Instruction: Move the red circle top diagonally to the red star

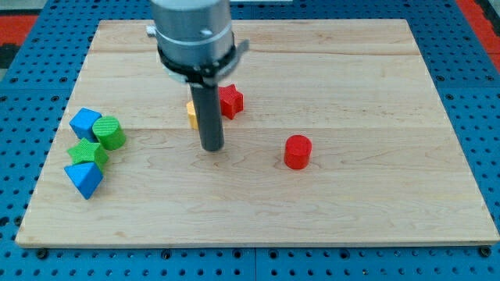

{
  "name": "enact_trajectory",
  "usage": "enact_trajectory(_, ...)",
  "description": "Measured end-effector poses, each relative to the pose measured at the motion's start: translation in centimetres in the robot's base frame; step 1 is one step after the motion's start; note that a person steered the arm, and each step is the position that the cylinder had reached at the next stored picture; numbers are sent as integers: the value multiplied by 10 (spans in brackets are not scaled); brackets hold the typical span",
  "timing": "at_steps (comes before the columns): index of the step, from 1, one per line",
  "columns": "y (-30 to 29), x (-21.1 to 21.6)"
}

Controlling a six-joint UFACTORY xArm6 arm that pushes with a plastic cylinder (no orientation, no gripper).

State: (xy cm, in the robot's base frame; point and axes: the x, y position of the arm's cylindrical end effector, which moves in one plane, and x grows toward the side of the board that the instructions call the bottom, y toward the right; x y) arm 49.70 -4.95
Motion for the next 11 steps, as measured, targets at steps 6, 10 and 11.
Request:
enact_trajectory(6, 153, -44)
enact_trajectory(10, 120, -120)
enact_trajectory(11, 177, -130)
